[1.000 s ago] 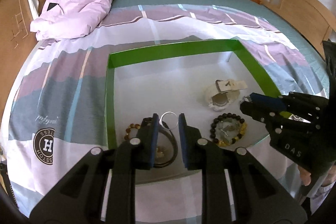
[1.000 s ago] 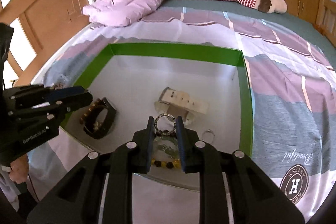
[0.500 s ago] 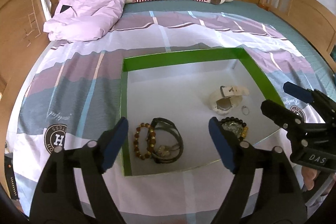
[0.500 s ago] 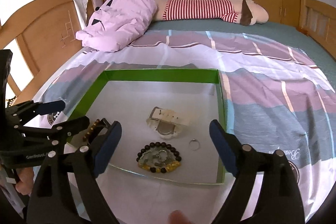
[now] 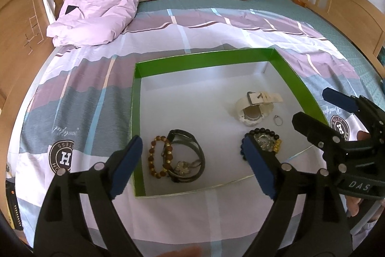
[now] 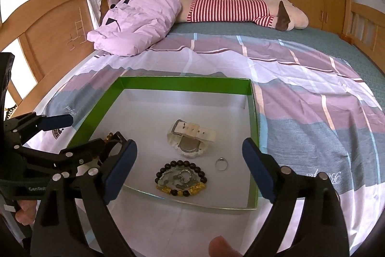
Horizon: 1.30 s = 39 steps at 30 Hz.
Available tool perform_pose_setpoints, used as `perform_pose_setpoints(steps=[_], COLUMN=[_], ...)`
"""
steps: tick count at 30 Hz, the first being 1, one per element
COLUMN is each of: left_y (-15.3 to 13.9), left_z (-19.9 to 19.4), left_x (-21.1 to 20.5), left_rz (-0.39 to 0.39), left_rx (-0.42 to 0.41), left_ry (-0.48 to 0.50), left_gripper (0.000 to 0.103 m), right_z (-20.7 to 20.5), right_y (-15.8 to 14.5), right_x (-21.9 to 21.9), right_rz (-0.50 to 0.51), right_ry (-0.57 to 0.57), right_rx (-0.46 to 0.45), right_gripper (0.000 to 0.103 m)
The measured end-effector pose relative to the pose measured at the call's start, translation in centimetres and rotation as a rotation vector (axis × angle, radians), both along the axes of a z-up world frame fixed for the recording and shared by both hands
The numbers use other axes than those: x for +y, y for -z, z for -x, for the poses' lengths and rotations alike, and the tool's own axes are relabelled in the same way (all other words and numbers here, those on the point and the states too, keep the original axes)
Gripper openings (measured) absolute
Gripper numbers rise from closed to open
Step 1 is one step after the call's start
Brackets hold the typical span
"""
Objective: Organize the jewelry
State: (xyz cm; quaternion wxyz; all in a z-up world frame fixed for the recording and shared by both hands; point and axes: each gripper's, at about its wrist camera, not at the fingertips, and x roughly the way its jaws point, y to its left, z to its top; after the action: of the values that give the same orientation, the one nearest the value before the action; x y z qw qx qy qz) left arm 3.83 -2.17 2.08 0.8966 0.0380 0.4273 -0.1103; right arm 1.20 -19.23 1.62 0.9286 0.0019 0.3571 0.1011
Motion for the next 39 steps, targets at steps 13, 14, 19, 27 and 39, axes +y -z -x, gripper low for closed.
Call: perform_pose_setpoints(steps=[13,14,19,27,39], left_y=[-0.04,-0.03,-0.03,-0.02,0.07], left_z=[-0.06,-0.06,-0.06,0.01,-0.03], left_x=[0.17,0.18,0.14,0.24,0.36], left_rz=[0.004,0.003,-0.006,-0.009,-0.020], left_rx=[0.006,0.005,0.002,0.000,0.003], left_ry=[-0.010,-0.012,-0.017,-0.022,-0.038], left_gripper=[0.089,0.089,0.090,0.092,0.096], right_z=[0.04,0.02,-0.10,-0.10,-0.03], right_y=[0.12,0.11,0.10,0.06,0.00], right_x=[-0.07,-0.10,-0.17,-0.26,-0.33], right_rz=[-0.007,-0.007,-0.001,-0.001,-0.003], right_ry=[-0.007,-0.008,-0.009,-0.008,-0.007], right_rx=[0.002,0.001,-0.001,-0.006,-0.011], right_gripper=[0.094,0.094,0.095,0.099,0.102])
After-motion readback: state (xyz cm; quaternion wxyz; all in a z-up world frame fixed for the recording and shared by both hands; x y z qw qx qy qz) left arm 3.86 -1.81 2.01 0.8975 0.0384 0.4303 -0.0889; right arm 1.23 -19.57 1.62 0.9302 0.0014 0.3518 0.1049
